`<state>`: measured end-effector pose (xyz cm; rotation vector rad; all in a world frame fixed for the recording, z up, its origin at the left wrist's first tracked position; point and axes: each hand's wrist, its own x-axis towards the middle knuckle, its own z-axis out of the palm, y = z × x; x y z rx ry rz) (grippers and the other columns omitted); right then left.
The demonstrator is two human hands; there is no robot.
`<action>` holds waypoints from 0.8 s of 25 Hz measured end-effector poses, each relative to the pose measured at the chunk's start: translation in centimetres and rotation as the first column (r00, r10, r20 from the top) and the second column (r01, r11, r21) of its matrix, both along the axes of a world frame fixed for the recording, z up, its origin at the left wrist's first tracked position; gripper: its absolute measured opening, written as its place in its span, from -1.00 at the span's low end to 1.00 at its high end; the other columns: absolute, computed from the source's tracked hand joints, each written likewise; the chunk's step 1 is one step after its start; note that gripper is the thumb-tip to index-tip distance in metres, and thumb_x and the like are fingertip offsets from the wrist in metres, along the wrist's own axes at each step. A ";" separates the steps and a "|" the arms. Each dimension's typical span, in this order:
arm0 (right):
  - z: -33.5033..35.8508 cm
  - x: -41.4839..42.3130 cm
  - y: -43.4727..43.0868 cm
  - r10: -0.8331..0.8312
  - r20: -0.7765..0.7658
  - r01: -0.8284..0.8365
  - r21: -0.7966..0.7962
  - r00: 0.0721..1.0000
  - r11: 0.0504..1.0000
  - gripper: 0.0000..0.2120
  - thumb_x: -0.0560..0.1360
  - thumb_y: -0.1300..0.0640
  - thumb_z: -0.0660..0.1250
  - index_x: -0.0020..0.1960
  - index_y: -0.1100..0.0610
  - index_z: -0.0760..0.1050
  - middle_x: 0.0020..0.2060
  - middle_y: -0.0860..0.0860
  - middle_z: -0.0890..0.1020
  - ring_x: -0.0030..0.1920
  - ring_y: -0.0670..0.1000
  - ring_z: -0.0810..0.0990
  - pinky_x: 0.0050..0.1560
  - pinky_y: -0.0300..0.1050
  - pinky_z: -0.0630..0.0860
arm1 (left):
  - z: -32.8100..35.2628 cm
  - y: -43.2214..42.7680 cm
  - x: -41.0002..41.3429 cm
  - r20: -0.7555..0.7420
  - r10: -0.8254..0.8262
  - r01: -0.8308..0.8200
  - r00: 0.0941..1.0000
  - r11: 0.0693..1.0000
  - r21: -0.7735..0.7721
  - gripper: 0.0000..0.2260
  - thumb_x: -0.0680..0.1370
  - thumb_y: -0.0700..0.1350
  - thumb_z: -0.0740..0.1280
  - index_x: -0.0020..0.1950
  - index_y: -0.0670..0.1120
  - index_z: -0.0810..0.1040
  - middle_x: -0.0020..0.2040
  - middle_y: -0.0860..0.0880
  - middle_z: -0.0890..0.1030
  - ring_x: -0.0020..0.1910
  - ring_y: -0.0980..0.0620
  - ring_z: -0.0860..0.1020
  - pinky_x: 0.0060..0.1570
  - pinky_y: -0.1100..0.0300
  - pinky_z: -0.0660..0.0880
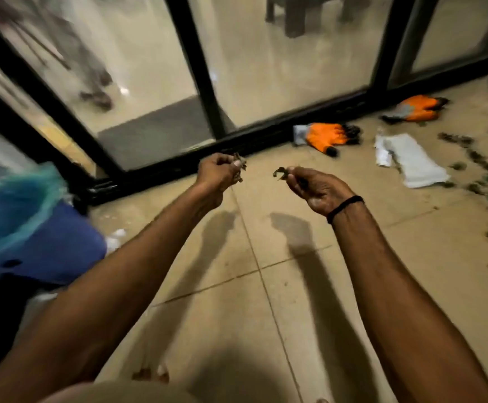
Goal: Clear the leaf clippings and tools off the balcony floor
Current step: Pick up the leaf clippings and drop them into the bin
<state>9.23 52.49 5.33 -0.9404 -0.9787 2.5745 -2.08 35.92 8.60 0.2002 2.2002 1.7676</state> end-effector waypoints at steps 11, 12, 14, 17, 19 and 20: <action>10.1 -20.0 -26.0 0.555 -0.211 -0.567 0.005 0.804 0.824 -0.95 0.50 0.34 0.36 -0.14 0.28 0.55 -0.18 0.18 0.65 -0.25 -0.03 0.64 -0.27 -0.31 0.62 | 9.1 -28.4 -11.1 -0.159 0.431 -0.414 0.888 0.901 0.132 -0.94 0.58 -0.26 0.38 -0.06 -0.11 0.56 -0.23 -0.06 0.58 -0.38 0.14 0.51 -0.37 0.31 0.49; 10.8 -21.7 -29.1 0.586 -0.223 -0.594 0.037 0.779 0.804 -0.92 0.51 0.35 0.34 -0.16 0.29 0.55 -0.21 0.17 0.64 -0.25 -0.02 0.62 -0.30 -0.32 0.61 | 9.6 -31.2 -12.0 -0.172 0.491 -0.474 0.854 0.870 0.135 -0.90 0.57 -0.27 0.38 -0.11 -0.11 0.55 -0.26 -0.05 0.57 -0.41 0.16 0.49 -0.38 0.33 0.48; 11.8 -24.6 -35.6 0.644 -0.216 -0.639 0.101 0.734 0.762 -0.90 0.53 0.38 0.32 -0.17 0.32 0.53 -0.21 0.17 0.58 -0.24 -0.01 0.58 -0.36 -0.33 0.58 | 10.0 -36.7 -13.6 -0.149 0.606 -0.590 0.782 0.796 0.137 -0.86 0.57 -0.29 0.38 -0.16 -0.11 0.53 -0.31 -0.07 0.54 -0.44 0.13 0.47 -0.40 0.31 0.46; 11.0 -27.2 -42.8 0.739 -0.056 -0.680 0.350 0.671 0.644 -0.91 0.52 0.33 0.36 -0.02 0.37 0.54 -0.11 0.21 0.56 -0.19 0.03 0.59 -0.27 -0.19 0.63 | 8.5 -41.7 -14.6 0.000 0.643 -0.643 0.766 0.765 -0.030 -0.85 0.58 -0.29 0.32 -0.16 -0.12 0.54 -0.31 -0.08 0.51 -0.40 0.04 0.46 -0.39 0.20 0.51; 10.2 -27.8 -45.1 0.788 0.035 -0.720 0.434 0.615 0.542 -0.66 0.56 0.22 0.35 0.26 0.38 0.45 0.14 0.19 0.53 0.00 0.10 0.58 -0.18 -0.06 0.64 | 7.1 -42.9 -14.3 0.102 0.605 -0.582 0.789 0.791 -0.187 -0.92 0.64 -0.18 0.26 0.07 -0.10 0.54 -0.17 -0.08 0.54 -0.27 -0.01 0.55 -0.17 0.02 0.60; 9.7 -27.8 -45.4 0.793 0.042 -0.727 0.431 0.608 0.534 -0.56 0.57 0.19 0.34 0.37 0.35 0.37 0.27 0.16 0.46 0.10 0.09 0.52 -0.16 -0.02 0.65 | 6.6 -42.9 -14.1 0.129 0.601 -0.566 0.789 0.792 -0.228 -0.85 0.66 -0.11 0.24 0.21 -0.09 0.50 -0.05 -0.09 0.55 -0.14 -0.07 0.59 -0.06 -0.09 0.60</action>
